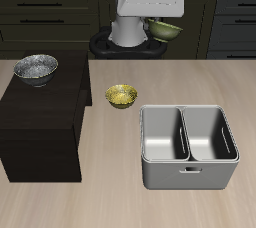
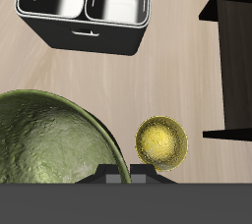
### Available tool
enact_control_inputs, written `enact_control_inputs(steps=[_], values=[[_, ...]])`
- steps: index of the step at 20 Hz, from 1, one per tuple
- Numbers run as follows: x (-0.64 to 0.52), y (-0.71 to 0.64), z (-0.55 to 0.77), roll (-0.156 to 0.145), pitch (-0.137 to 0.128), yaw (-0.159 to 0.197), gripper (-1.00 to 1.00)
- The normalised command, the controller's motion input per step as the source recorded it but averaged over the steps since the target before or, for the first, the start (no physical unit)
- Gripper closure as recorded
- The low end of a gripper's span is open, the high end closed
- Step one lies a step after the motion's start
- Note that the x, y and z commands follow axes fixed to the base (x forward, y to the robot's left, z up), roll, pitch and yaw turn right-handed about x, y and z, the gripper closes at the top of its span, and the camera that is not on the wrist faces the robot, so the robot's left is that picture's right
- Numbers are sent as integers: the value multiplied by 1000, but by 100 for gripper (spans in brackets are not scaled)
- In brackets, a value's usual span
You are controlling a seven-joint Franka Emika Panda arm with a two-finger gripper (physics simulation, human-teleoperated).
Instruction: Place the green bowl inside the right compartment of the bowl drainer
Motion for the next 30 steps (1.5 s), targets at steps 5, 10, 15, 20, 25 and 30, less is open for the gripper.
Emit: enact_control_inputs(steps=[5, 10, 15, 20, 25, 30], values=[[304, -338, 311, -31, 33, -5, 100], [350, -131, 142, 24, 69, -12, 100], [449, -137, 151, -3, 44, -10, 100], [467, -194, 135, -22, 30, -37, 100], [351, -120, 113, -16, 1, -15, 100], [412, -66, 136, 15, 13, -24, 100]])
